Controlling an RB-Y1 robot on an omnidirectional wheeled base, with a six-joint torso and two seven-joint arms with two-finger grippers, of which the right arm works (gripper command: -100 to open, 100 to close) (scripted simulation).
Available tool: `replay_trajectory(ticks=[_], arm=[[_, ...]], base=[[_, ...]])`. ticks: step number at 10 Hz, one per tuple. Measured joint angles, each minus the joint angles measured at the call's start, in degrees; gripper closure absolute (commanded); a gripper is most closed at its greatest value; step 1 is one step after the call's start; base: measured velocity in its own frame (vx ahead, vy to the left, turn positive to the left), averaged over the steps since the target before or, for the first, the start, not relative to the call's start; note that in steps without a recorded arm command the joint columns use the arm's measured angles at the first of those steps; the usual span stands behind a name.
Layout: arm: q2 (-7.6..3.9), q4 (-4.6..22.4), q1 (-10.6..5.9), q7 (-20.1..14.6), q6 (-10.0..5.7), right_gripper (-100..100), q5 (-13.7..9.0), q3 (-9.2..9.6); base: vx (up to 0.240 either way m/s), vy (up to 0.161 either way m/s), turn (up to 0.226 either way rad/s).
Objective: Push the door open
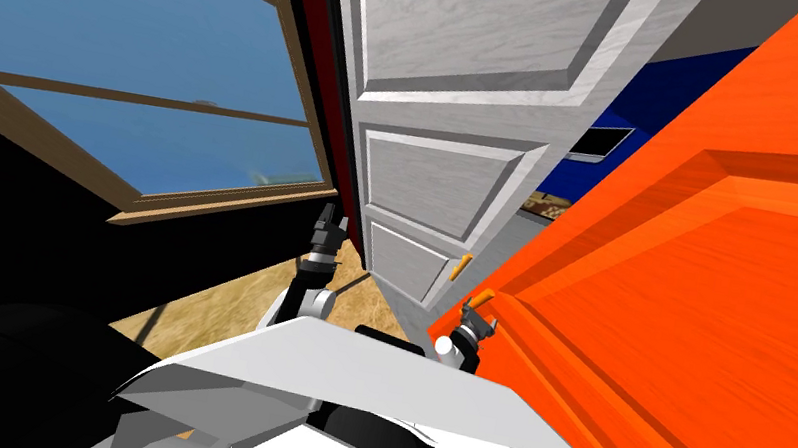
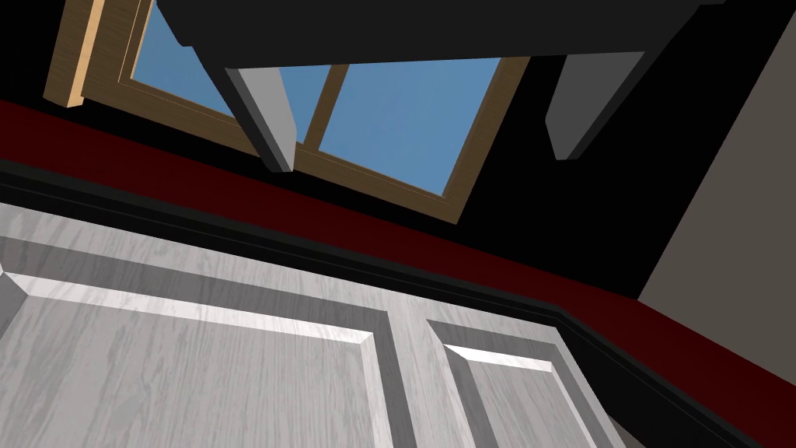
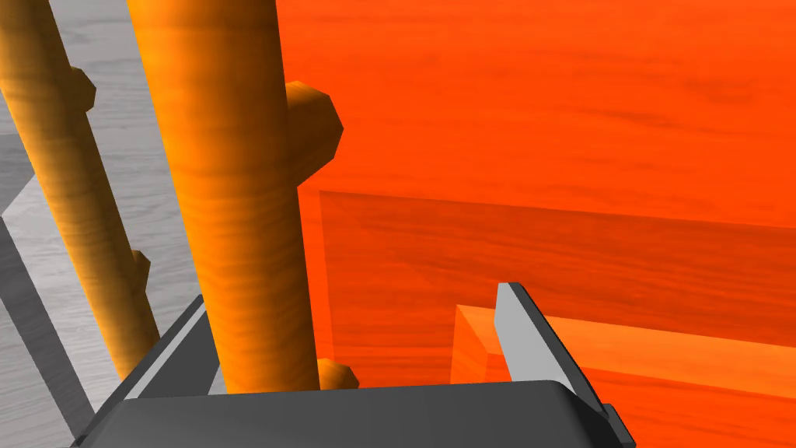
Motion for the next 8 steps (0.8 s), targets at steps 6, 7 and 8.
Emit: replay_trajectory(ticks=[6,7,8], arm=[[-0.08,2.2,-1.65,-0.8,-1.75,100,0.1,-1.37],[0.08,2.3,-1.58,-0.7,-1.96,100,0.3,-1.23],[0.02,2.5,-1.88,-0.6,-1.80,100,0.2,-1.35]], base=[[0.010,-0.029,0.005],[-0.012,0.007,0.018],[-0.006,-0.004,0.004]])
